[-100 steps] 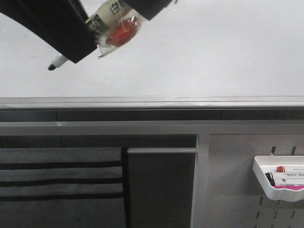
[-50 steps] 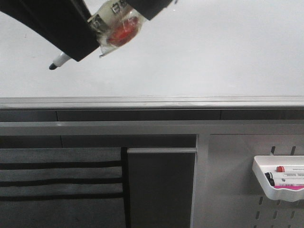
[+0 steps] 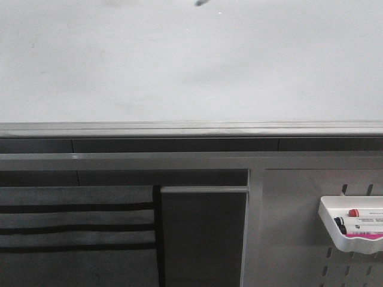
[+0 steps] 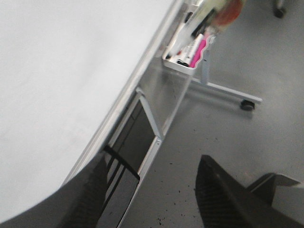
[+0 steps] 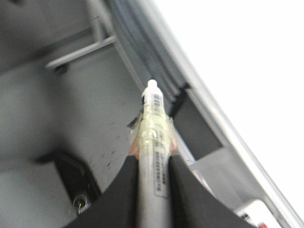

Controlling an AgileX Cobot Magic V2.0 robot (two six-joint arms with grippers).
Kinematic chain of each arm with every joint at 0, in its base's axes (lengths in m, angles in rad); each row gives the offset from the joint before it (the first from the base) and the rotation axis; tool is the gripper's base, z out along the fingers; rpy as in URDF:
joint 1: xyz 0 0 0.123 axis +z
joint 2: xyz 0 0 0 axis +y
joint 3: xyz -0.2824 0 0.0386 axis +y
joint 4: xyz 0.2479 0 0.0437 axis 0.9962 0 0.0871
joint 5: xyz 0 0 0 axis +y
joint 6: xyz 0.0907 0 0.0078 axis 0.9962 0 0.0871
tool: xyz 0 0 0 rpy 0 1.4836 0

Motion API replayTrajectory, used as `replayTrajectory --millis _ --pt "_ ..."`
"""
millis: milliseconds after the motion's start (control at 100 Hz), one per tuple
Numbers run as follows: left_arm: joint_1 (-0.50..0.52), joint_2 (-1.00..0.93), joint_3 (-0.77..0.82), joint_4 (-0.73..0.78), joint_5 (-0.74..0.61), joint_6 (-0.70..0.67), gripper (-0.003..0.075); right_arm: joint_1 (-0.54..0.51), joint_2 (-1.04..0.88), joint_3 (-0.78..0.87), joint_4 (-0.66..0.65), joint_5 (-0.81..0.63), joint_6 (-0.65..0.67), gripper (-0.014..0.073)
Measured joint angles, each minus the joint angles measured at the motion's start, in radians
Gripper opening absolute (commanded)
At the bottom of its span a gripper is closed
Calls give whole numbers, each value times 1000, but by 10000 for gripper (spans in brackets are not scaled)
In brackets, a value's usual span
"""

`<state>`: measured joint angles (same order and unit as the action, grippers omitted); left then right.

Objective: Write number 3 on whiteboard

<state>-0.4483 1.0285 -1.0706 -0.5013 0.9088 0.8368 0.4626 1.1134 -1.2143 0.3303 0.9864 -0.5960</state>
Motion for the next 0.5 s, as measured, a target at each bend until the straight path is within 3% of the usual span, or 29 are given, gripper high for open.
replayTrajectory --millis 230,500 --pt "177 -204 213 -2 -146 -178 388 -252 -159 260 11 -173 85 -20" --pt "270 -325 393 -23 -292 -253 388 -274 -171 351 160 -196 87 -20"
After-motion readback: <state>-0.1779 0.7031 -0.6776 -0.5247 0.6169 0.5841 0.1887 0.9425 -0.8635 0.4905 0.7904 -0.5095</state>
